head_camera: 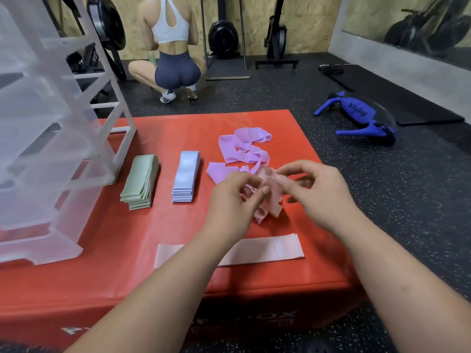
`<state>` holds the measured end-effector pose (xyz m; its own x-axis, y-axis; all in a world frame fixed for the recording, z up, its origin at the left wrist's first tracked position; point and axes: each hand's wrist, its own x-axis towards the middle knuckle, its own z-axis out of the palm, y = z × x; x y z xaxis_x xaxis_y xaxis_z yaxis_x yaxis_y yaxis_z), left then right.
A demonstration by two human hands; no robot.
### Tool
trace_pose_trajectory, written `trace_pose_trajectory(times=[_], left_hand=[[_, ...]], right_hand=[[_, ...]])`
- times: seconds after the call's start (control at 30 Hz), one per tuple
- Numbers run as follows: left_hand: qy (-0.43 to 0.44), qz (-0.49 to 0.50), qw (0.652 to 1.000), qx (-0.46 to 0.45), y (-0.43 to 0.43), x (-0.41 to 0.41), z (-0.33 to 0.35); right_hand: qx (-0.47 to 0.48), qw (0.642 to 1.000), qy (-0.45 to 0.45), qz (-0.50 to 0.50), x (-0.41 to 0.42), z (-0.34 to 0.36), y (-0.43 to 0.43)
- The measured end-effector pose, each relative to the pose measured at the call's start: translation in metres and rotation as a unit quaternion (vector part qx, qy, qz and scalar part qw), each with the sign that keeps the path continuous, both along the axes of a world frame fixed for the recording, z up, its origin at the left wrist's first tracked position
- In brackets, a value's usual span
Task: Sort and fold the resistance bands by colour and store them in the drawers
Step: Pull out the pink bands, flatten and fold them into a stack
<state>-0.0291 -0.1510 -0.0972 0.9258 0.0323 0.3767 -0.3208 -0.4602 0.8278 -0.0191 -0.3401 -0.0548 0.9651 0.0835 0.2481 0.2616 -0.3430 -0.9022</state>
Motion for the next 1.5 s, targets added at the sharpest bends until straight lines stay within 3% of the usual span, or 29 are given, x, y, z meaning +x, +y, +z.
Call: trace_pose_trajectory(times=[0.13, 0.23, 0.37, 0.5, 0.67, 0.8, 0.93, 1.0, 1.07, 1.17, 1.3, 1.4, 1.5], left_hand=[[0.011, 0.018, 0.998, -0.051, 0.003, 0.008, -0.003], [0.036, -0.028, 0.997, -0.060, 0.001, 0.008, -0.007], [0.060, -0.074, 0.992, -0.077, -0.001, 0.006, -0.006], [0.064, -0.075, 0.991, -0.091, 0.005, 0.008, -0.006], [0.016, -0.041, 0.998, -0.052, 0.008, 0.007, 0.008], [0.024, -0.131, 0.991, -0.027, 0.004, 0.006, 0.016], [0.067, -0.153, 0.986, -0.020, 0.006, 0.011, 0.007], [0.062, -0.142, 0.987, 0.034, 0.010, 0.014, 0.001], [0.052, -0.134, 0.984, 0.105, 0.017, 0.017, -0.003], [0.048, -0.104, 0.985, 0.132, 0.026, 0.022, -0.005], [0.018, -0.035, 0.976, 0.215, 0.040, 0.031, -0.015], [0.013, -0.011, 0.983, 0.184, 0.047, 0.034, -0.014], [0.052, -0.011, 0.993, 0.105, 0.054, 0.036, -0.007]], right_hand=[[0.019, 0.988, 0.152, -0.012, 0.004, -0.002, 0.000], [0.033, 0.980, 0.196, 0.028, 0.000, -0.002, 0.005], [0.040, 0.987, 0.157, 0.000, 0.003, 0.000, 0.003], [0.015, 0.995, 0.056, -0.077, 0.014, -0.003, -0.007], [-0.017, 0.997, -0.069, -0.005, 0.010, 0.016, -0.007], [-0.035, 0.995, -0.052, 0.078, 0.003, 0.015, -0.002], [-0.089, 0.991, -0.076, 0.068, 0.001, 0.008, -0.003], [-0.092, 0.990, -0.087, 0.056, 0.001, 0.008, -0.005], [-0.064, 0.993, -0.087, 0.051, 0.001, 0.008, -0.007], [-0.008, 0.994, -0.107, 0.032, -0.001, 0.012, -0.008], [0.097, 0.980, -0.168, -0.050, -0.003, 0.024, -0.013], [0.123, 0.973, -0.161, -0.114, 0.002, 0.025, -0.025], [0.121, 0.977, -0.073, -0.161, 0.009, 0.013, -0.040]])
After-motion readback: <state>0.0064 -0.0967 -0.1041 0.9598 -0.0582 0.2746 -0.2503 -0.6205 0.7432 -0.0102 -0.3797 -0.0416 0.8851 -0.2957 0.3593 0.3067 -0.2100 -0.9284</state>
